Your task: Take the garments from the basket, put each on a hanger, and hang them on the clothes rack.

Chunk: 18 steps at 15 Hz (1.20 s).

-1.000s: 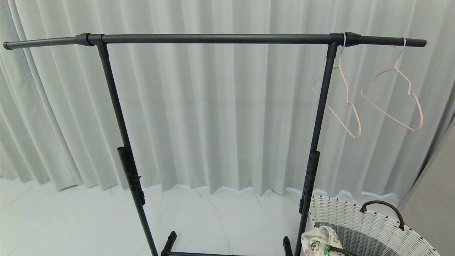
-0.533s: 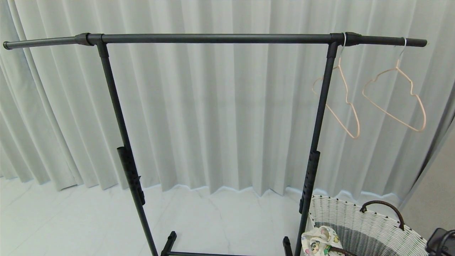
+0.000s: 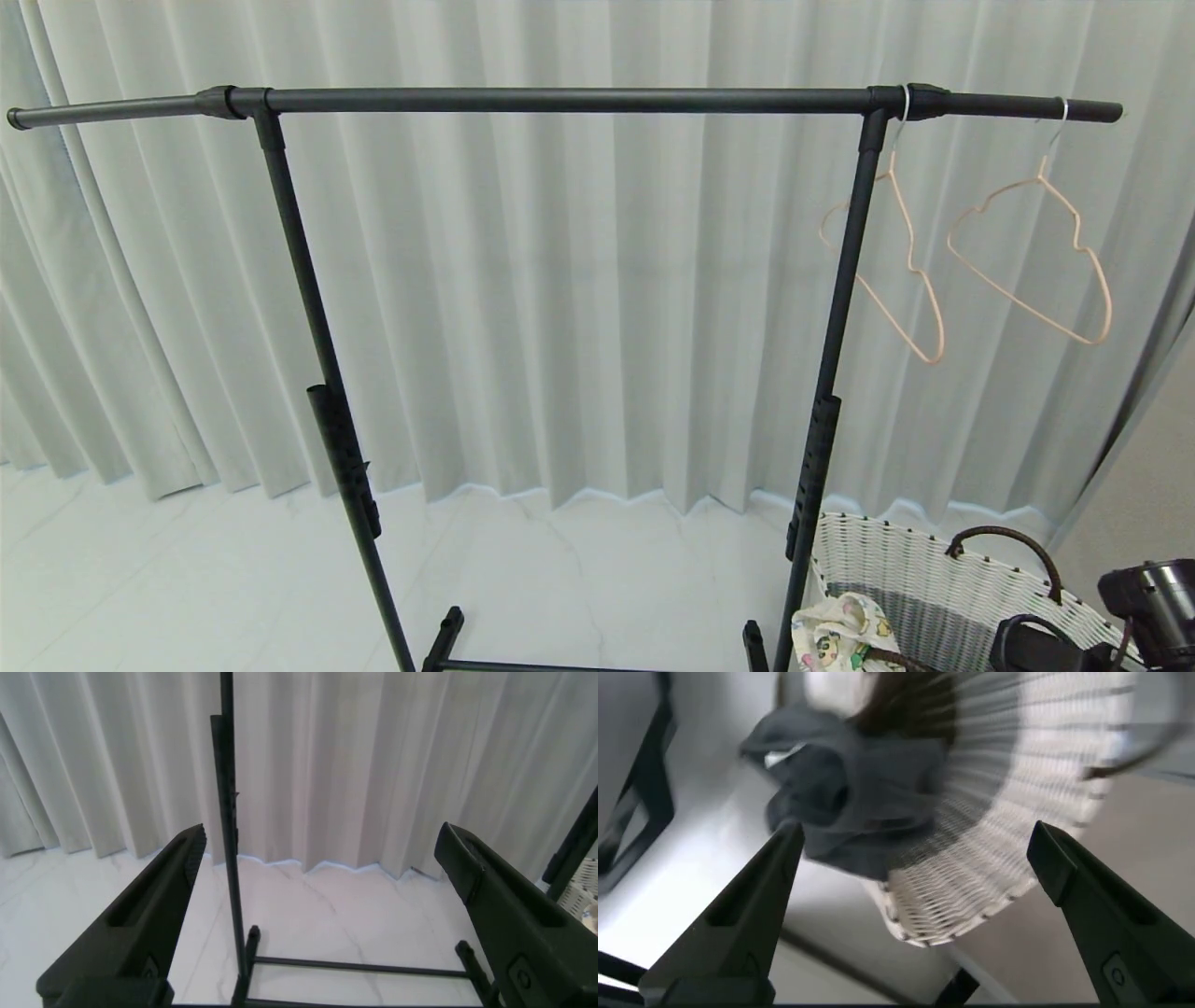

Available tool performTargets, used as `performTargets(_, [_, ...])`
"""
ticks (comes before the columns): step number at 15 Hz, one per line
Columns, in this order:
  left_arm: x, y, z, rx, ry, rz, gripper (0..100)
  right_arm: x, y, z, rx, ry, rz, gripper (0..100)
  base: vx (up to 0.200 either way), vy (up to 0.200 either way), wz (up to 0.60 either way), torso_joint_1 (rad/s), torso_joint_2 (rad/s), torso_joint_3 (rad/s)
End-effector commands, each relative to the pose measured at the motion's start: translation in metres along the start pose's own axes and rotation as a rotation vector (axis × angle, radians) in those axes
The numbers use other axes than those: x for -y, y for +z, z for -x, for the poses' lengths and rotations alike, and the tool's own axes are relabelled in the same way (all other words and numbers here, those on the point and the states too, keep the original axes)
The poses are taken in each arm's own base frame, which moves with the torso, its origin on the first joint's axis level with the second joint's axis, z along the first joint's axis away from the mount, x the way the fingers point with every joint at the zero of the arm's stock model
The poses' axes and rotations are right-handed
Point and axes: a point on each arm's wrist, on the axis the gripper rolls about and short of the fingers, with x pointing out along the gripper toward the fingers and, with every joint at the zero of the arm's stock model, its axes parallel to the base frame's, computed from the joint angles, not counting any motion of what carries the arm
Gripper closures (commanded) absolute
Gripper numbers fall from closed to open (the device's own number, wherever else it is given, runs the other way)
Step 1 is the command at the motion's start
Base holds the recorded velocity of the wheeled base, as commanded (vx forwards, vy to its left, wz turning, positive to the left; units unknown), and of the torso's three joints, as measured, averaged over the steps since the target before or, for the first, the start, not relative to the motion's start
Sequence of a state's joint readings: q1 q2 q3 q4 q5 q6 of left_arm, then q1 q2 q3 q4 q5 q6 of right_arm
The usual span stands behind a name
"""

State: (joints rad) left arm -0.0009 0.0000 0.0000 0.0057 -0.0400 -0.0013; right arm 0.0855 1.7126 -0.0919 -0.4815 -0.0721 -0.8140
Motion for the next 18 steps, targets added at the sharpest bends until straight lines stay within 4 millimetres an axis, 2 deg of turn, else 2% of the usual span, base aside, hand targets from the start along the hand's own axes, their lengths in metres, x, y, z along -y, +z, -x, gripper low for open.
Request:
performTargets(1, [0.0,0.0,0.0,0.0,-0.001,0.0,0,0.004,0.0,-0.026,-0.089,0.079,-0.01,0,0.0,0.0,0.0,0.0,0.0,0.0])
performTargets(4, [0.0,0.0,0.0,0.0,-0.001,0.0,0,0.018,0.009,-0.05,-0.095,0.075,-0.036,0,0.0,0.0,0.0,0.0,0.0,0.0])
performTargets(7, [0.0,0.0,0.0,0.0,-0.001,0.0,0,0.021,0.01,-0.066,-0.088,0.062,-0.047,0,0.0,0.0,0.0,0.0,0.0,0.0])
performTargets(12, [0.0,0.0,0.0,0.0,0.001,0.0,0,0.033,-0.001,-0.069,-0.109,0.039,-0.118,0,0.0,0.0,0.0,0.0,0.0,0.0])
performTargets(13, [0.0,0.0,0.0,0.0,0.001,0.0,0,0.034,-0.002,-0.069,-0.104,0.03,-0.125,100,0.0,0.0,0.0,0.0,0.0,0.0])
performTargets(15, [0.0,0.0,0.0,0.0,0.001,0.0,0,0.035,-0.001,-0.065,-0.075,-0.004,-0.125,100,0.0,0.0,0.0,0.0,0.0,0.0])
performTargets(18, [0.0,0.0,0.0,0.0,-0.001,0.0,0,0.027,-0.005,-0.039,-0.039,-0.043,-0.116,100,0.0,0.0,0.0,0.0,0.0,0.0])
